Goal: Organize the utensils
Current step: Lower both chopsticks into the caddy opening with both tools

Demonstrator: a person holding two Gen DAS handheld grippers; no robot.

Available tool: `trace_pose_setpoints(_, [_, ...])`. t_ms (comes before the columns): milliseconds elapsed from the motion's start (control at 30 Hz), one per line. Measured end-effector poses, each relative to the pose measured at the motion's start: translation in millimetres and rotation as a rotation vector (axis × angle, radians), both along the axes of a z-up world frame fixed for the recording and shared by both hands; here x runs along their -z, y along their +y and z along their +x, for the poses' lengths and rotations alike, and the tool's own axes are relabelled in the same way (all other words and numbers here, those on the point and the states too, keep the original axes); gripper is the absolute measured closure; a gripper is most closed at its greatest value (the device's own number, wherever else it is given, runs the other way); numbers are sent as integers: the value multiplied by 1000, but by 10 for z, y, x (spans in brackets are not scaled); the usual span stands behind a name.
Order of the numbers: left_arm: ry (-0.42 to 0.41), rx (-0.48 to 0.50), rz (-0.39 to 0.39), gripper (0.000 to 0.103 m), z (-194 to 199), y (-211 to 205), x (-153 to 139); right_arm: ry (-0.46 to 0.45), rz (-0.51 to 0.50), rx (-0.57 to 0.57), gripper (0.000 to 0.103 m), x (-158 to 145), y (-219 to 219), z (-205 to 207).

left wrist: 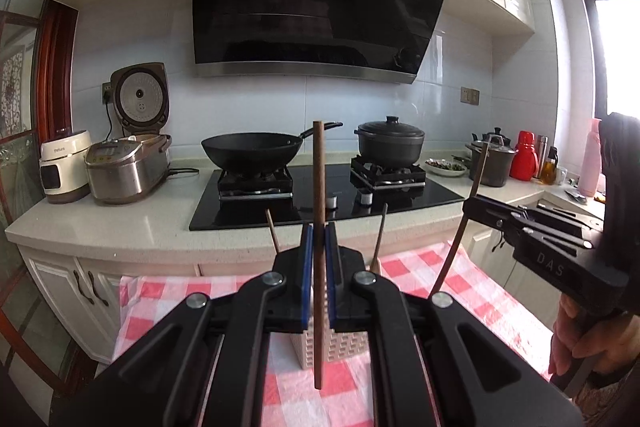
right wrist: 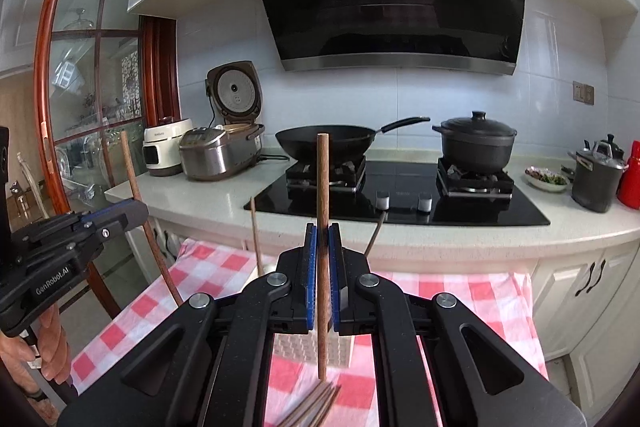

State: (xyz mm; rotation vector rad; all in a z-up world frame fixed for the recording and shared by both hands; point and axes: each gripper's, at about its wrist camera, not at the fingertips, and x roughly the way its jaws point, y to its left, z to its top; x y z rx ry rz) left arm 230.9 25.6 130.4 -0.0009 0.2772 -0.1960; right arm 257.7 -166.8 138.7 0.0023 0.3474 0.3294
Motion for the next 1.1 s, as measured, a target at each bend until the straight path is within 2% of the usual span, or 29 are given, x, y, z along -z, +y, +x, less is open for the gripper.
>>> trace_pose_setpoints(267, [-45, -26, -43, 97, 459, 28, -372, -1, 33, 2, 97, -136, 72, 445])
trace_pose_setpoints(400, [-53, -52, -68, 97, 687, 43, -401, 9, 40, 1, 97, -83, 100, 632])
trace_pose_setpoints(567, [9, -57, -100, 97, 943, 52, -139, 70, 44, -10, 97, 137, 142, 827])
trace_pose_setpoints(733, [111, -40, -95, 97, 1148, 2, 274, 156, 41, -34, 97, 415, 194, 983])
trace_pose_setpoints(900, [143, -49, -84, 97, 1206, 7, 499, 213, 29, -34, 96, 617, 231, 1075])
trace_pose_setpoints(967, [155, -52, -72, 96, 1226, 3, 559, 224, 30, -25, 91, 673, 223, 1108])
trace_pose_setpoints(1100, [184, -69, -67, 85, 1289, 14, 671, 250, 46, 1, 89, 749, 161, 1151])
